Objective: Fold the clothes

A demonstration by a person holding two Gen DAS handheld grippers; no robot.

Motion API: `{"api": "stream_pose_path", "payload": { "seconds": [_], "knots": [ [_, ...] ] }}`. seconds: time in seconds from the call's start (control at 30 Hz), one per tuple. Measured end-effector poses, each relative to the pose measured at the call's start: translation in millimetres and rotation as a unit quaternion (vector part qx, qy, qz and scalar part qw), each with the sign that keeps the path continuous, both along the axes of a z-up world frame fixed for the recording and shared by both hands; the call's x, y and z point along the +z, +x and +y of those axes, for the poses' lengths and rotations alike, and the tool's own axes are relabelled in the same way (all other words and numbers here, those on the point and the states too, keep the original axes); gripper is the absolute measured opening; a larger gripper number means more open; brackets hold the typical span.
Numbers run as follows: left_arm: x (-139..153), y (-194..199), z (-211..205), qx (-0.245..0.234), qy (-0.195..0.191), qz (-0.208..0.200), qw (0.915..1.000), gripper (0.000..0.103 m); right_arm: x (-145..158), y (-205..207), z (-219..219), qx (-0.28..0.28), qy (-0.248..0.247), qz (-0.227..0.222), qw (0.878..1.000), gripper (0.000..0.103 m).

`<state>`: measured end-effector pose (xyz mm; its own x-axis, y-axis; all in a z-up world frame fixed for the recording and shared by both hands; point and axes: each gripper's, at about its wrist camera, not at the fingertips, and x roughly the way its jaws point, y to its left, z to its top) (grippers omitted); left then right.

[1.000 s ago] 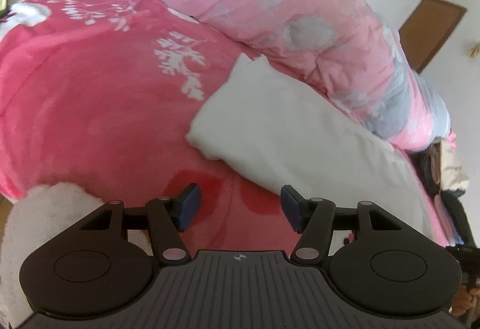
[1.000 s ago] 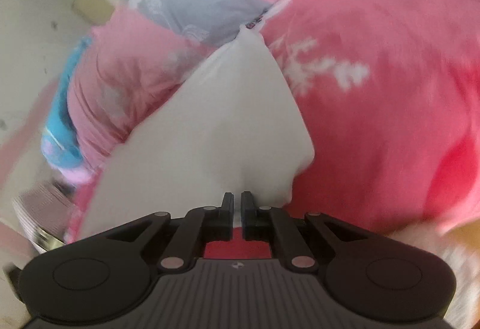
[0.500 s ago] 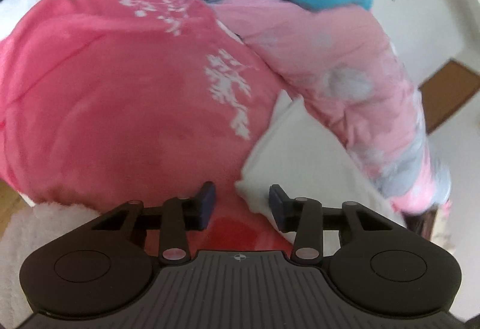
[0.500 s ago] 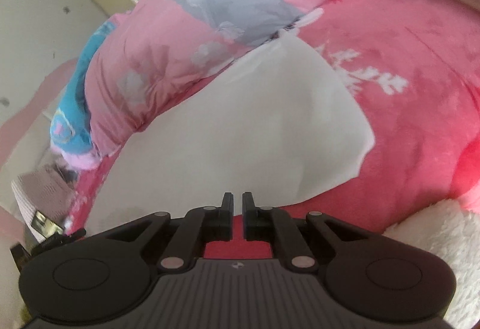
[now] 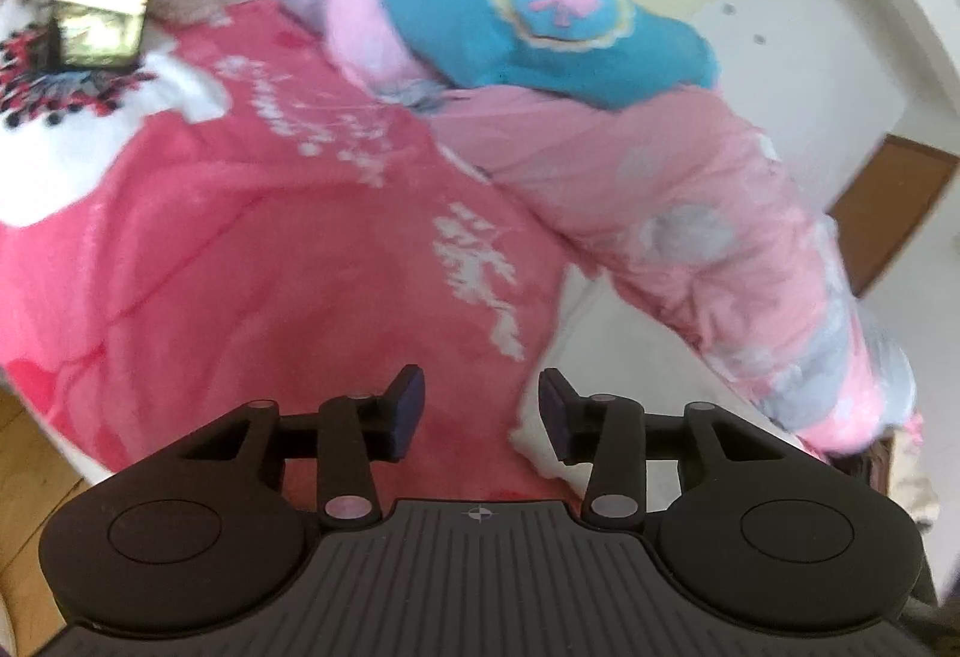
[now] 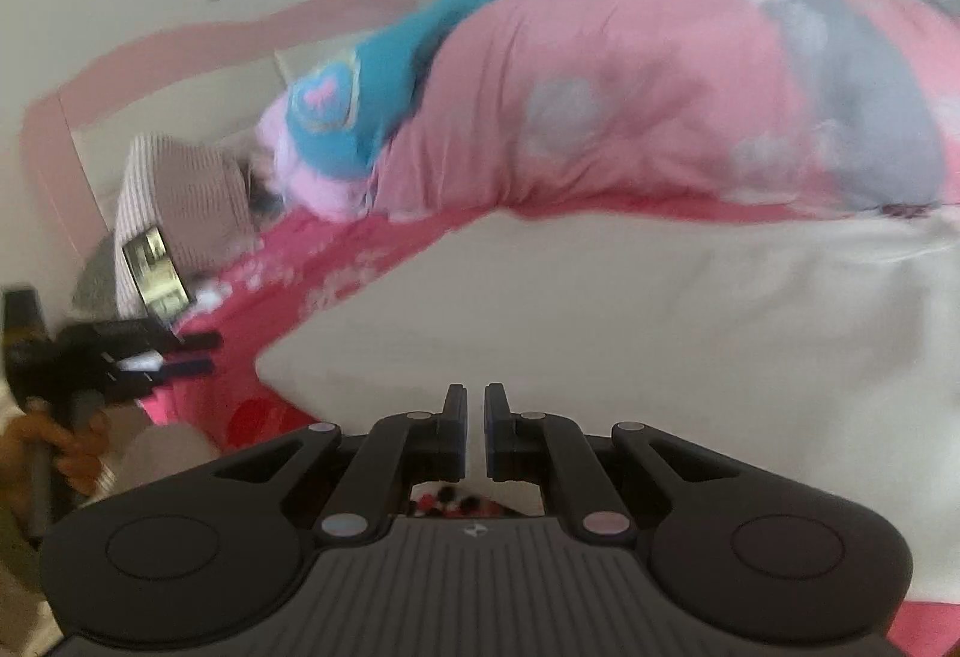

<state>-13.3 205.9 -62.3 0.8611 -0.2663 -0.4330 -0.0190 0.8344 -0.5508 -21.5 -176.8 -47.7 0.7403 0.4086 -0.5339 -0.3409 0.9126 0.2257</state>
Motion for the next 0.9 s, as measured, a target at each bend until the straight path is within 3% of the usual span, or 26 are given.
{"api": "stream_pose_path", "payload": {
  "seconds": [0.07,0.17,0.27,0.37,0.5,0.6,0.77,0.9],
  "knots": [
    [2,3,-15,-0.026,0.021,-0.015,0.9993,0.043,-27,11,10,-0.013,-0.036,0.026,0.999,0.005],
    [5,9,-39,-0.065,0.077,-0.028,0.9945,0.048,-17,7,11,-0.024,-0.033,0.027,0.999,0.005],
    [0,17,-51,-0.067,0.125,-0.018,0.9898,0.049,1,0,17,-0.021,-0.013,0.012,1.000,0.006],
    [-9,22,-44,-0.058,0.116,-0.005,0.9915,0.048,4,-5,35,0.008,-0.002,-0.028,1.000,0.006],
    [-15,20,-33,-0.052,0.104,-0.004,0.9932,0.048,-32,12,54,0.023,-0.046,0.017,0.999,0.009],
    [-15,18,-31,-0.057,0.106,-0.009,0.9927,0.048,-14,11,67,0.033,-0.085,0.025,0.996,0.011],
    [-16,18,-30,-0.057,0.101,-0.011,0.9931,0.048,7,11,92,0.058,-0.065,-0.039,0.995,0.011],
    [-19,18,-24,-0.058,0.082,-0.012,0.9949,0.048,-31,40,109,0.065,-0.054,0.006,0.996,0.010]
  ]
}}
